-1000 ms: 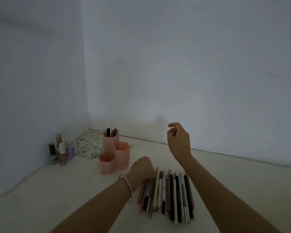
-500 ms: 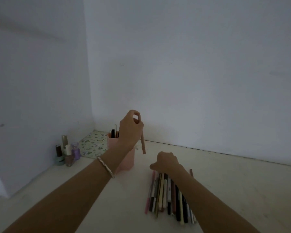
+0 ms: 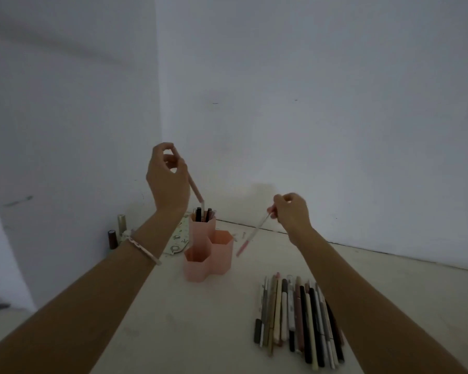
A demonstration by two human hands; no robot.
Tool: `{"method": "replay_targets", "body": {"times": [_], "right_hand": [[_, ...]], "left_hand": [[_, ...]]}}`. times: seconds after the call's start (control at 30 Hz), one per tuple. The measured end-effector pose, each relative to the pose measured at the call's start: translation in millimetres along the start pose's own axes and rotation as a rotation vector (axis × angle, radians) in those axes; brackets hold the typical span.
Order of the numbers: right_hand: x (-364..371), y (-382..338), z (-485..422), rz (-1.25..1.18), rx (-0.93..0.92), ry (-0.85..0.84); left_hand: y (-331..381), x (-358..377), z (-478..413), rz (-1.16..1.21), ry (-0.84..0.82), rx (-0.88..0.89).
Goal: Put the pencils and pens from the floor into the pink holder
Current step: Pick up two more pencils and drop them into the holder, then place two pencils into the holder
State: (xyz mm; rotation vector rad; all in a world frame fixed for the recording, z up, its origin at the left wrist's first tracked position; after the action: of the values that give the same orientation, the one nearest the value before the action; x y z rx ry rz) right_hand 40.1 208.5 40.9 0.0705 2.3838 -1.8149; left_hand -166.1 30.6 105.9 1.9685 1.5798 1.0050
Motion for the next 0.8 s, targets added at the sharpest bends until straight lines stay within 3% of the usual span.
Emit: {"method": "replay_targets", "body": {"times": [0.1, 0.23, 0.3, 0.4, 0.53, 0.7, 0.8], "right_hand": [[-5, -25, 8, -0.214, -0.118, 0.205], [5, -44, 25, -0.306, -0.300, 0.247], [15, -52, 32, -0.331, -0.358, 0.225], [35, -64, 41, -0.357, -0.453, 0.180], [64, -62, 50, -0.210, -0.587, 0.112], [96, -34, 54, 0.182, -0.672, -0.108], [77, -24, 48, 0.175, -0.616, -0.032]], "left_hand": [[-25, 0, 17, -0.092, -0.112, -0.015], [-61, 4, 40, -0.341, -0.357, -0.024], [-73, -2, 40, -0.485, -0.342, -0.065], [-72, -13, 28, -0.468, -0.198, -0.121], [-58, -16, 22, -0.342, -0.150, -0.106], [-33, -8, 34, -0.258, -0.171, -0.046], [-19, 6, 57, -0.259, -0.275, 0.020]]}}
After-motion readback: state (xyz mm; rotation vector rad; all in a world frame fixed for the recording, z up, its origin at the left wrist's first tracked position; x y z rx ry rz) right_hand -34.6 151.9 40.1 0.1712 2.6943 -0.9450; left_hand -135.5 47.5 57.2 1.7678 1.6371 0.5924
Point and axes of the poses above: each hand's wrist, its own z-axis away from the middle knuckle, its own x-axis out of the palm, y = z × x, the point moved 5 cm from there along -z, towards the middle knuckle, and after that the axes turned 11 degrees about y, right-handed, at the moved point
